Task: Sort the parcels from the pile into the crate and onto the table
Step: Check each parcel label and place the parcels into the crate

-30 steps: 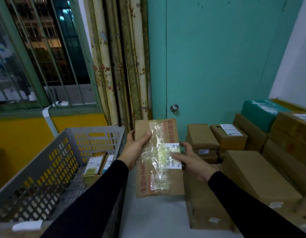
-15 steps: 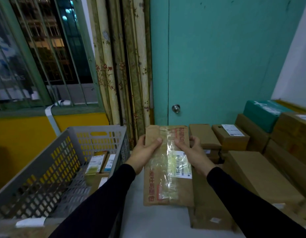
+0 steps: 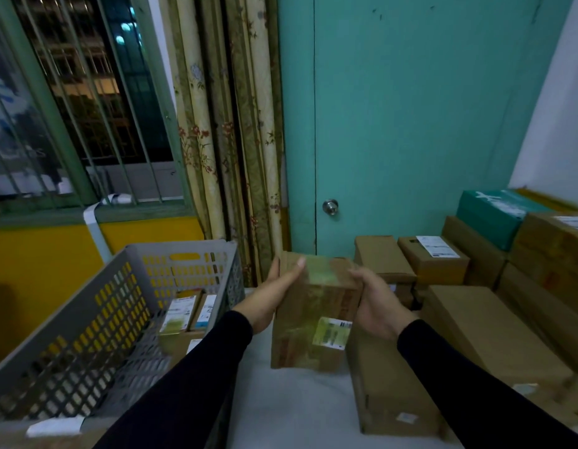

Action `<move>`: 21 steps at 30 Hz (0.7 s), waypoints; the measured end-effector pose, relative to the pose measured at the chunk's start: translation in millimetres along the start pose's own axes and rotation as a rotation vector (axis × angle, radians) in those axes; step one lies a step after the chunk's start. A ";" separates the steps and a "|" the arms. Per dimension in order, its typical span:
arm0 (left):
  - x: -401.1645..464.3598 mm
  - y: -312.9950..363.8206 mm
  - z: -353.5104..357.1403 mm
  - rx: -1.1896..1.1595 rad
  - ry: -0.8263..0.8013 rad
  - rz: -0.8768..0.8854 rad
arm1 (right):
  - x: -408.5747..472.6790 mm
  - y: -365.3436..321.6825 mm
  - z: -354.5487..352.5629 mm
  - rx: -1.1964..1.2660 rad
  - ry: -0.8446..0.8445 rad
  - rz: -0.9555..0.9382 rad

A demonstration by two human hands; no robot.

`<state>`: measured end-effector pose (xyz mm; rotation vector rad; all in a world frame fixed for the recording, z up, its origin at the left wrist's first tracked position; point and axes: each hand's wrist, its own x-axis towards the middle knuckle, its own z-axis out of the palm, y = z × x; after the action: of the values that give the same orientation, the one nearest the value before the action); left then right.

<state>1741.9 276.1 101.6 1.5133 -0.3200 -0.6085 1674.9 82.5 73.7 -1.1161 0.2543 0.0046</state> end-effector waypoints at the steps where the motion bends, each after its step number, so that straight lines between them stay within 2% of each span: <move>1: 0.9 2.2 -0.8 -0.064 0.000 -0.017 | 0.8 -0.9 -0.4 0.058 0.004 -0.011; 6: 8.1 -4.5 -0.4 -0.089 0.108 -0.026 | 7.9 3.3 2.0 0.111 0.027 -0.085; 11: -5.4 -3.0 2.6 0.061 0.048 -0.123 | -0.5 3.5 1.8 0.004 0.036 -0.118; 15: -6.9 -6.8 4.9 0.045 0.187 -0.006 | 0.6 9.6 7.8 -0.160 0.006 -0.131; 18: -7.9 -11.1 3.0 0.112 0.230 0.078 | 0.2 8.1 10.3 -0.196 -0.047 -0.072; 21: -7.9 -12.9 2.5 0.123 0.240 0.146 | 1.7 9.6 11.6 -0.257 -0.013 -0.080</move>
<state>1731.9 279.1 90.5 1.6461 -0.2834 -0.2917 1677.6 96.9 69.6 -1.3807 0.2007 -0.0271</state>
